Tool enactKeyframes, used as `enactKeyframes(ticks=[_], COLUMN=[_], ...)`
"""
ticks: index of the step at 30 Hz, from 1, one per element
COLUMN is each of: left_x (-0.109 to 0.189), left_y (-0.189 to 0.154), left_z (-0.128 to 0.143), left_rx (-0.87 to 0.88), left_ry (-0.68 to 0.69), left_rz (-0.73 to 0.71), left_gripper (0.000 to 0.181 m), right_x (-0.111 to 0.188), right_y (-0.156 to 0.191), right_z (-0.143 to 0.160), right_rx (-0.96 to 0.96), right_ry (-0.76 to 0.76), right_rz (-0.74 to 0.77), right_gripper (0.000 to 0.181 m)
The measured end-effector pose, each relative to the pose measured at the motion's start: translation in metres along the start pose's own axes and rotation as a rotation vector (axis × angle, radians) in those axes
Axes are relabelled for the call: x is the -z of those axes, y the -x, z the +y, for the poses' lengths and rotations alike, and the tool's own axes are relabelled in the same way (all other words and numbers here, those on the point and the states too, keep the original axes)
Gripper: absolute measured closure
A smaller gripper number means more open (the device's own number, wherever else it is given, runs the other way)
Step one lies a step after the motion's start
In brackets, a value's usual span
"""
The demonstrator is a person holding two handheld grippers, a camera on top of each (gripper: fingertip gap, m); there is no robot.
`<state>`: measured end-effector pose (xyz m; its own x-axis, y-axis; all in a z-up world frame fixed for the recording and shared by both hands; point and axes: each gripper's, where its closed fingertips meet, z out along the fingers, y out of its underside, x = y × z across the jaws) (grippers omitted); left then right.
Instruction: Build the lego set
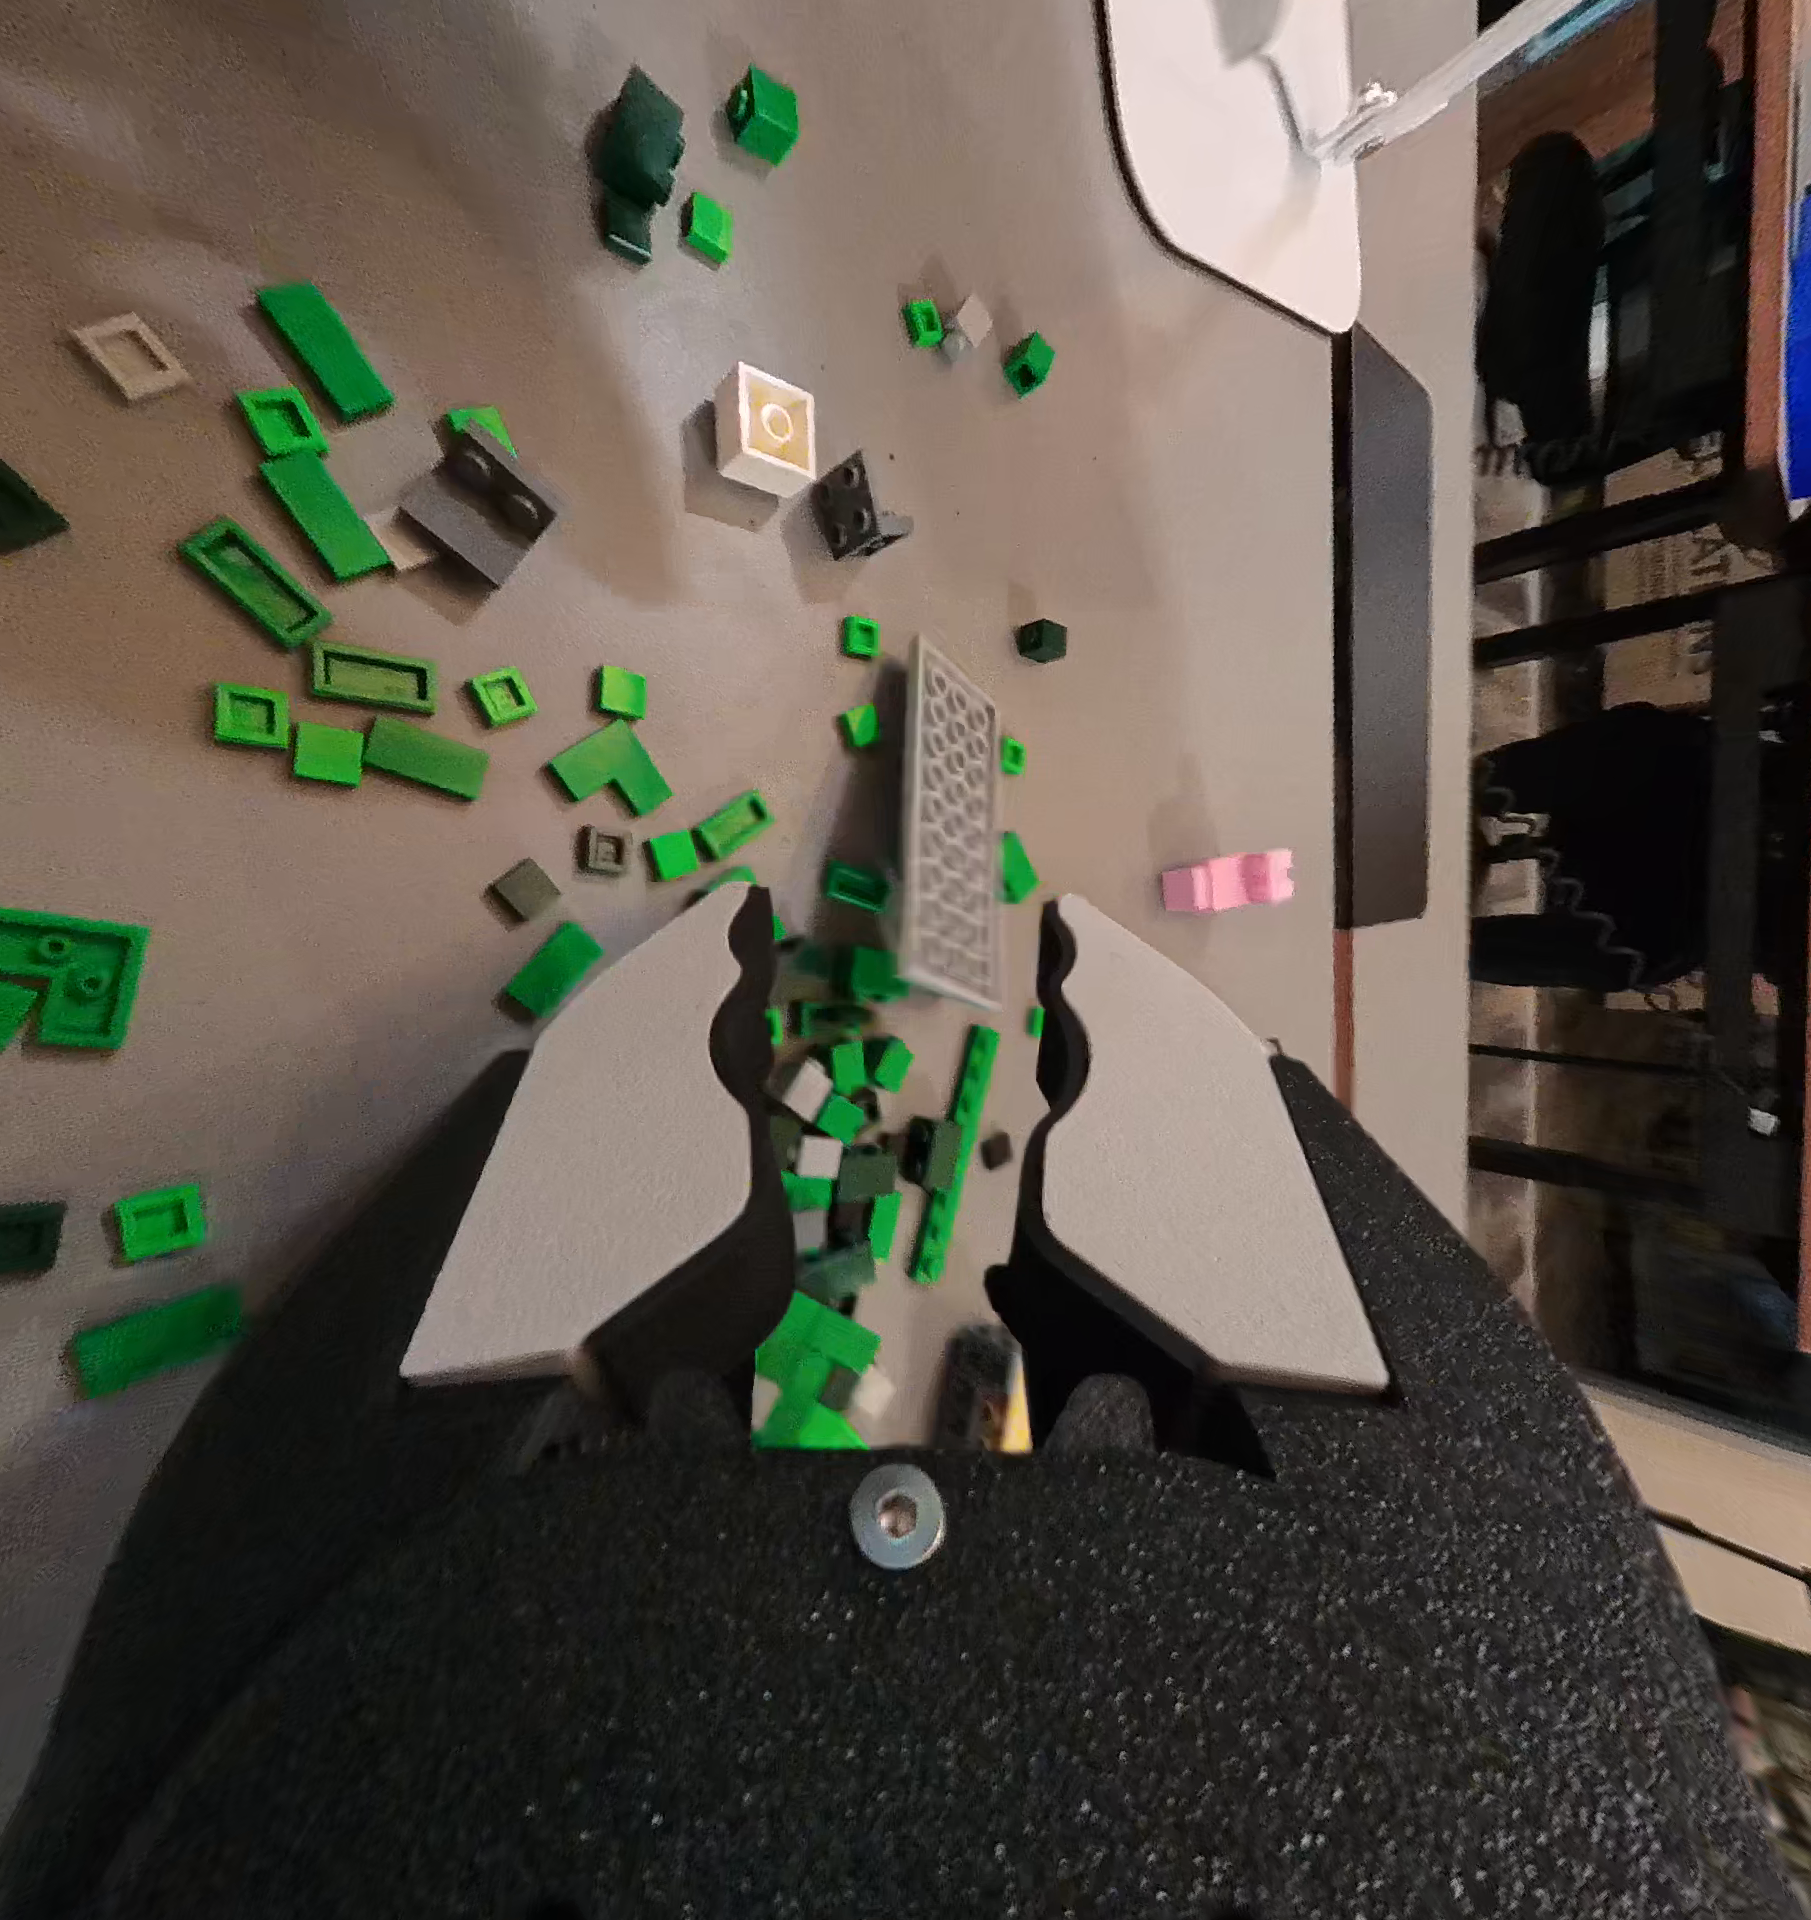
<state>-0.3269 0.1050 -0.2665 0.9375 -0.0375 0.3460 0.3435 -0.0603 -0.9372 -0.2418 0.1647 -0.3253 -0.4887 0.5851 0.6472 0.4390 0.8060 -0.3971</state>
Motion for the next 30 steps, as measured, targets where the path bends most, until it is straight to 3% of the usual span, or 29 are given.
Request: enactKeyframes(ticks=[4, 6, 10, 13, 19, 24, 30], left_x=[-0.001, -0.003, -0.001, 0.006, -0.001, 0.000, -0.001], left_y=[-0.003, -0.004, -0.010, -0.010, -0.012, -0.014, -0.014], left_z=[0.001, 0.004, -0.002, -0.012, -0.003, -0.003, -0.002], left_rx=[-0.072, -0.121, -0.243, -0.356, -0.367, -0.344, -0.333], left_ry=[-0.022, -0.019, -0.064, -0.127, -0.082, -0.083, -0.074], left_rz=[-0.013, -0.029, -0.046, -0.106, -0.093, -0.075, -0.064], left_gripper=[0.149, 0.150, 0.157, 0.168, 0.165, 0.164, 0.163], right_x=[0.048, 0.076, 0.119, 0.133, 0.111, 0.079, 0.066], right_y=[-0.043, -0.053, -0.037, -0.007, 0.042, 0.054, 0.047], right_z=[0.018, 0.040, 0.092, 0.108, 0.098, 0.094, 0.089], right_rx=[-0.032, -0.122, -0.252, -0.286, -0.481, -0.500, -0.494], right_ry=[0.044, 0.073, 0.180, 0.183, 0.078, 0.129, 0.173], right_rz=[0.108, 0.082, 0.008, -0.049, -0.167, -0.220, -0.212], right_gripper=[0.134, 0.136, 0.138, 0.141, 0.137, 0.120, 0.125])
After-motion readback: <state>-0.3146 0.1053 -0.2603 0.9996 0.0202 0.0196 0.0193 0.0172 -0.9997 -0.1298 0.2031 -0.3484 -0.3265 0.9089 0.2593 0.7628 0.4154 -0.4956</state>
